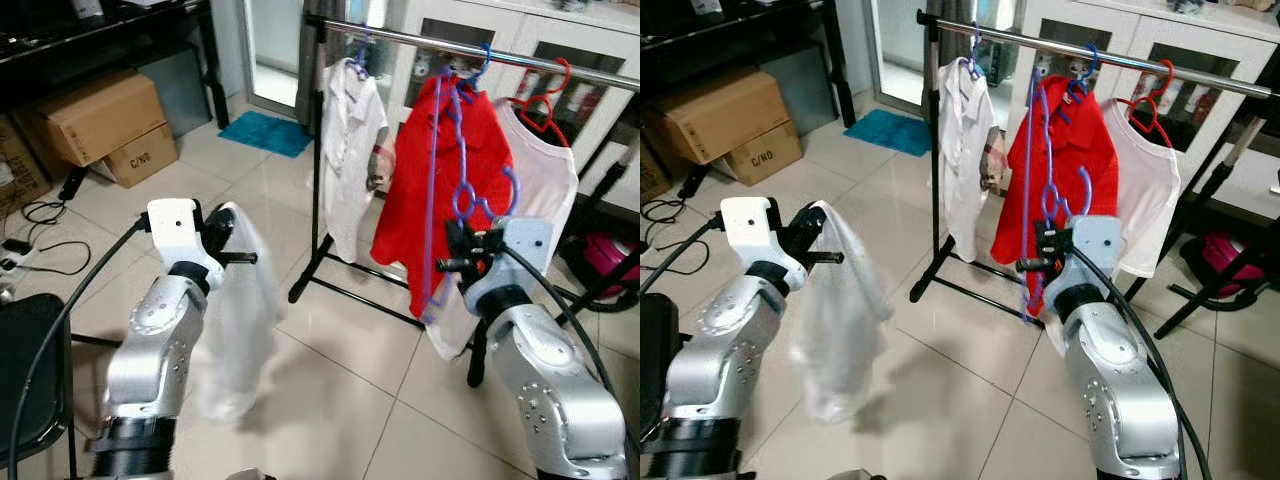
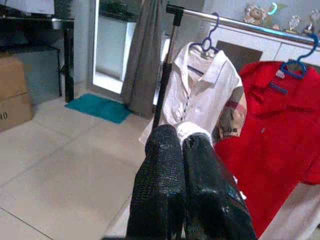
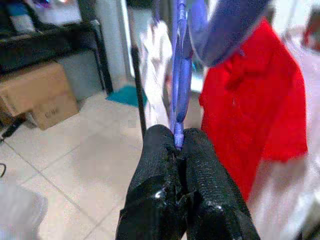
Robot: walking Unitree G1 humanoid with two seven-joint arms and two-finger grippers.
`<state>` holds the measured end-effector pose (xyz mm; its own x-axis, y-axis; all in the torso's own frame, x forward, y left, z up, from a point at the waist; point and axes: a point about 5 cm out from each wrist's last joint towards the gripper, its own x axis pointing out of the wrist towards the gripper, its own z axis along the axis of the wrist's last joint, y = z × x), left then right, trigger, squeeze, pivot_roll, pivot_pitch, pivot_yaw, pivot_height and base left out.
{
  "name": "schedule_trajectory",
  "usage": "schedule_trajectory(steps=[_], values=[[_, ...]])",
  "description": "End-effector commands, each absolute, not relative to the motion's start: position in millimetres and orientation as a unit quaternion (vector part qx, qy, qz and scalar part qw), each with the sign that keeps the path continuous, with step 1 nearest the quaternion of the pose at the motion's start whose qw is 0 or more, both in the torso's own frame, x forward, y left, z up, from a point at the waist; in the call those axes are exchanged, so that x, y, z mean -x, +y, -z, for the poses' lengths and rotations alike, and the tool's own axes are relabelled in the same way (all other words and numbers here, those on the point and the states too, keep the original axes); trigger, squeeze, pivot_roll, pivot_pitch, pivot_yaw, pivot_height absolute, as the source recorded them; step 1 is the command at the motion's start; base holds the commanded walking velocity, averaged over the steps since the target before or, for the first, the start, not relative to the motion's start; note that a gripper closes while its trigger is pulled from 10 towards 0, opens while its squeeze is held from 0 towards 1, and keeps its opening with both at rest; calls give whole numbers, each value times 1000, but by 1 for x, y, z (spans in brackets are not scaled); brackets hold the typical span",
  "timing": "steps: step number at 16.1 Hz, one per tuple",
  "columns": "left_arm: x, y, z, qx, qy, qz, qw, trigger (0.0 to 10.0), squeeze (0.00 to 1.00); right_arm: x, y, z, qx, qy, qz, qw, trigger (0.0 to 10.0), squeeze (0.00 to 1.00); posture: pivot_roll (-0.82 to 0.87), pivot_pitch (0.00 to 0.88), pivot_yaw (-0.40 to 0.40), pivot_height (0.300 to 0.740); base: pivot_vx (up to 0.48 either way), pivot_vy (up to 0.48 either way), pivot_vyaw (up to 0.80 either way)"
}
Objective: Hang hanger
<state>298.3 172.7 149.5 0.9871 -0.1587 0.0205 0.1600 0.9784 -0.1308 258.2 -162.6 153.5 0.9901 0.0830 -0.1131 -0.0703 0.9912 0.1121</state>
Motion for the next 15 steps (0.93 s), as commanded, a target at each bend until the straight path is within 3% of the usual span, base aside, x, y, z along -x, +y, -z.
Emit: schedule_trajectory(steps=[1, 3, 6, 8, 13, 15], values=[[-294, 167, -152, 56, -9, 103, 993, 10000, 0, -253, -167, -154, -93, 70, -12, 993, 10000, 0, -102, 0, 16, 740, 0, 0, 0], [-288, 161, -148, 62, 4, 114, 992, 10000, 0, -249, -166, -157, -118, 60, -21, 991, 10000, 0, -105, 0, 11, 740, 0, 0, 0], [-287, 163, -142, 52, 48, 92, 993, 10000, 0, -252, -164, -163, -74, 34, -34, 996, 10000, 0, -102, 0, 6, 740, 0, 0, 0], [-284, 159, -144, 38, 44, 120, 991, 10000, 0, -252, -158, -165, -65, 33, -51, 996, 10000, 0, -97, 0, 0, 740, 0, 0, 0], [-290, 161, -161, 16, -40, 71, 997, 10000, 0, -254, -161, -169, -54, 10, -32, 998, 10000, 0, -94, 0, -1, 740, 0, 0, -599], [-284, 145, -161, 52, -10, 188, 981, 10000, 0, -254, -160, -167, -64, 13, -30, 997, 10000, 0, -95, 0, 5, 740, 0, 0, -800]])
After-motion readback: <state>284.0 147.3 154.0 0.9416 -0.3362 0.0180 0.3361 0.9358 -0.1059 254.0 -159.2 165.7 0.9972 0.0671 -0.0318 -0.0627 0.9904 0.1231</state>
